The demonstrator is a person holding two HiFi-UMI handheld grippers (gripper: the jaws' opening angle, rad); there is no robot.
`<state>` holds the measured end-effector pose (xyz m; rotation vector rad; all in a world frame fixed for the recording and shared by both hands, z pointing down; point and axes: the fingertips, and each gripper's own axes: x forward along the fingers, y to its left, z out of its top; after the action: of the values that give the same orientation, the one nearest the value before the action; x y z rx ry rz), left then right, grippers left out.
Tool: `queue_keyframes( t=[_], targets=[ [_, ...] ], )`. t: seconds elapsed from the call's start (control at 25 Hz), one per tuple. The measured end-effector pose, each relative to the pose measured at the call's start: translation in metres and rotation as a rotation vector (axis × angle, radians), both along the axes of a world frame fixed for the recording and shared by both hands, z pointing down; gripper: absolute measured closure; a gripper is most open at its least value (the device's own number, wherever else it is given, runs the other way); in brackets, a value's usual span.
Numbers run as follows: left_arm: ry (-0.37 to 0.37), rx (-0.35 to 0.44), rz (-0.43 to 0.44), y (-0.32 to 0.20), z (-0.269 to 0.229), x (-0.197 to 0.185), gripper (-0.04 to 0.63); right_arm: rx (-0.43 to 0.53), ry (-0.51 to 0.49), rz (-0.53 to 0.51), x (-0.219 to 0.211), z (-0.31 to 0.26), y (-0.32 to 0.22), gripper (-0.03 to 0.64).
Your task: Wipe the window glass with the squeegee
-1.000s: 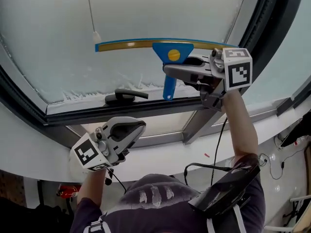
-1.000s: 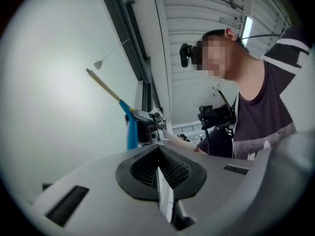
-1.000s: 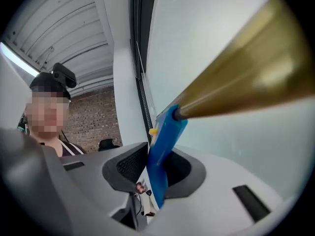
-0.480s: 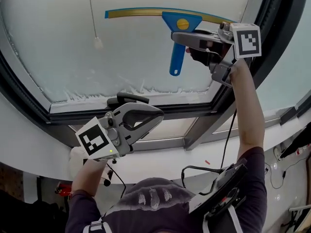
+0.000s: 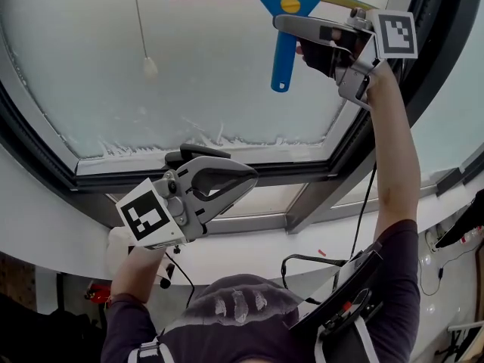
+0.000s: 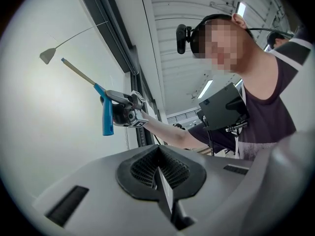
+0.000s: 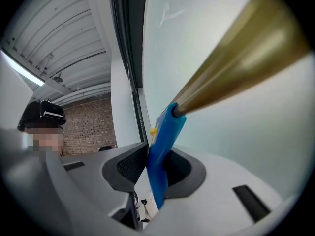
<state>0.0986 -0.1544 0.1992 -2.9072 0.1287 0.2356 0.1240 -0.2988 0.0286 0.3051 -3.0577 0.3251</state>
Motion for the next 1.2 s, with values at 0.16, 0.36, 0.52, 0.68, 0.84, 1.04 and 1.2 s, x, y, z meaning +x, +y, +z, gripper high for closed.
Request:
queue_keyframes(
  t=[0.16,0.36,0.52,0.68,0.84,1.04,1.2],
  targets=[
    [-0.005,0.006,-0.005,-0.002,0.005,0.002,0.591,-0.002,-0.029,-0.011,0.001,-0.003,-0.002,0.522],
    [0.01,0.03,-0.011,-0.004,0.008,-0.001,0.591,-0.009,-0.084,-0.01,0.006,-0.011,-0.006,0.522],
    [0.013,0.017,-0.007,-0.003,0.01,-0.001,0.591,-0.057,-0.09,-0.019,0.007,-0.007,-0.008,0.522],
    [0.016,0.006,-0.015,-0.008,0.014,-0.003,0.591,-0.102,-0.089,-0.026,0.01,-0.003,-0.013,0.522],
    [0.024,-0.013,-0.01,-0.009,0.022,-0.004,0.591,-0.14,-0.066,-0.028,0.01,0.004,-0.014,0.522],
    [0.014,-0.044,-0.016,-0.009,0.028,-0.004,0.591,-0.168,-0.038,-0.033,0.008,0.006,-0.012,0.522],
    [0.038,-0.046,-0.099,-0.032,0.015,0.0,0.591,-0.163,-0.05,-0.041,0.009,-0.003,-0.005,0.522]
  ],
)
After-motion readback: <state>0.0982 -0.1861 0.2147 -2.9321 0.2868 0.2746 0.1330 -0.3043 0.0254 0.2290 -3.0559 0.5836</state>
